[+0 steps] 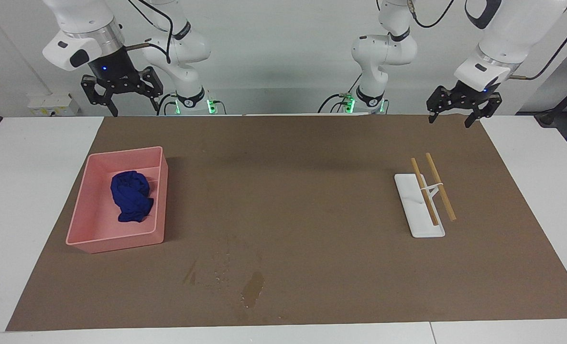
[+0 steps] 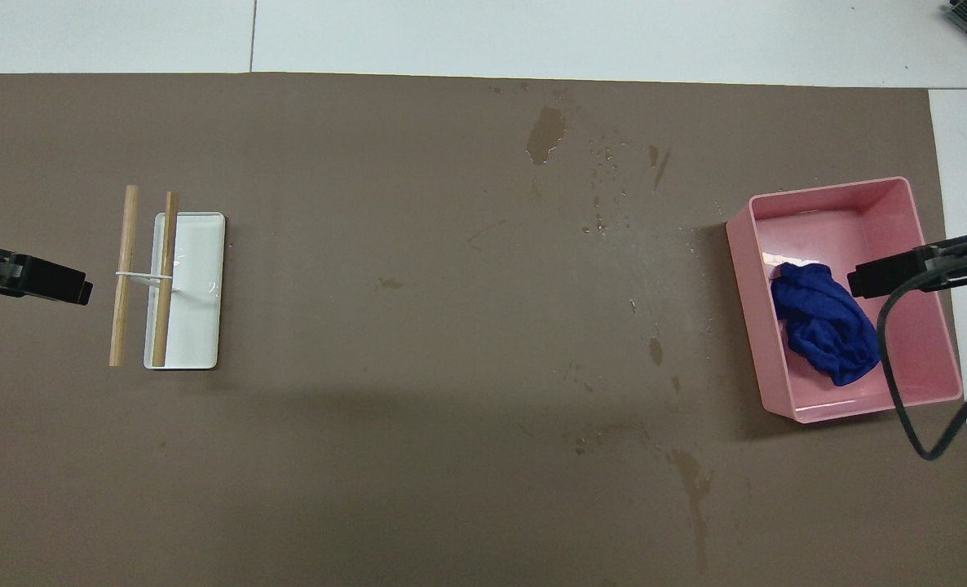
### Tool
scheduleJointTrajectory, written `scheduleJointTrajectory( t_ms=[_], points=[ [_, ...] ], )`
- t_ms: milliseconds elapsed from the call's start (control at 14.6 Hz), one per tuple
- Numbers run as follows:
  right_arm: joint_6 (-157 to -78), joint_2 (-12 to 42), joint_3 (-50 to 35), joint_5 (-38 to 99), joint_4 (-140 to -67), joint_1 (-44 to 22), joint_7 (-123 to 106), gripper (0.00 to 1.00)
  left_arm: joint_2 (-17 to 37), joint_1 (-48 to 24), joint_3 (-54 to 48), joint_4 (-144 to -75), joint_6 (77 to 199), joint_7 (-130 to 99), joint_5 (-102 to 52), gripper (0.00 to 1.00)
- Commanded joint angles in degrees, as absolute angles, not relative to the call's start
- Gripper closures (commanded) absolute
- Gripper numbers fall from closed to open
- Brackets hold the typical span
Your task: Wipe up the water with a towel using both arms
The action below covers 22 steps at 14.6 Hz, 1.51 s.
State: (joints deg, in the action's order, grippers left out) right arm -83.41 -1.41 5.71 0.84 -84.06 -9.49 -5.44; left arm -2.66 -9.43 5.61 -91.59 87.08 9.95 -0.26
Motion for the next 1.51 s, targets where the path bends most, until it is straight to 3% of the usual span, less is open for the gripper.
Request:
scheduleJointTrajectory(
  t_ms=[0,1438],
  points=[
    [-83.9,-1.4,6.2,1.3,-84.8,-9.4,-5.5,0.0,-4.0,-10.3,6.2,-93.2,87.7,9.8,1.1,0.0],
    [-84.2,-1.7,4.8,0.9,-85.5,-6.0,-5.3,0.0,-4.0,-10.3,6.2,-93.2,87.8,9.8,1.1,0.0]
  ],
)
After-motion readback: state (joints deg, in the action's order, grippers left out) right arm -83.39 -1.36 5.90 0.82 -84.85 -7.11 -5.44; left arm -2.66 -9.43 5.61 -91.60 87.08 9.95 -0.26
